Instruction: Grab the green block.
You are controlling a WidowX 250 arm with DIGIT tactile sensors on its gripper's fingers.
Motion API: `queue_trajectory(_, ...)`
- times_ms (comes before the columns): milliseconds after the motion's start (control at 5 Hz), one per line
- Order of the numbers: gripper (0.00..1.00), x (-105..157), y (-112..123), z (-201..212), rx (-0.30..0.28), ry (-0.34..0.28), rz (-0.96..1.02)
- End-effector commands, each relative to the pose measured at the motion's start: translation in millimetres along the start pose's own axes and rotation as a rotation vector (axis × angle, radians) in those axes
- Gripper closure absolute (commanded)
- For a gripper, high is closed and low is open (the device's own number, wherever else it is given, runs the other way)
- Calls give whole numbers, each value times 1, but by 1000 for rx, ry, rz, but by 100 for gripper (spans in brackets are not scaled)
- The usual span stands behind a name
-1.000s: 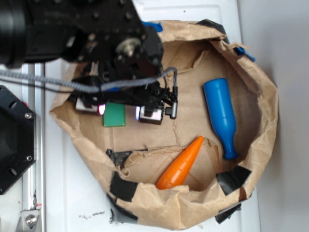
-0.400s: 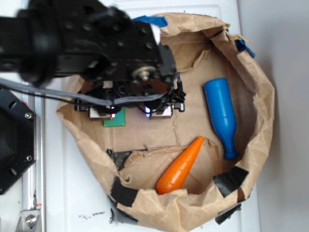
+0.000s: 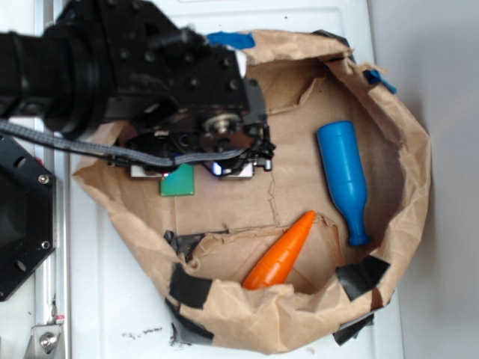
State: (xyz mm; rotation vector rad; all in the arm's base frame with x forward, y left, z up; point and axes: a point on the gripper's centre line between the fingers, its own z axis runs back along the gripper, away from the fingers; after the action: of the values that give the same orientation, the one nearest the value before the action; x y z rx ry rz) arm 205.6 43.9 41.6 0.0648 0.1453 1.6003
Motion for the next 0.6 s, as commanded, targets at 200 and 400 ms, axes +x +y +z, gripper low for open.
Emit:
queue_trajectory(200,0,5,12,-25,-97,86,-12)
queue_trajectory(400,0,5,-1,-37,-185,114,-57)
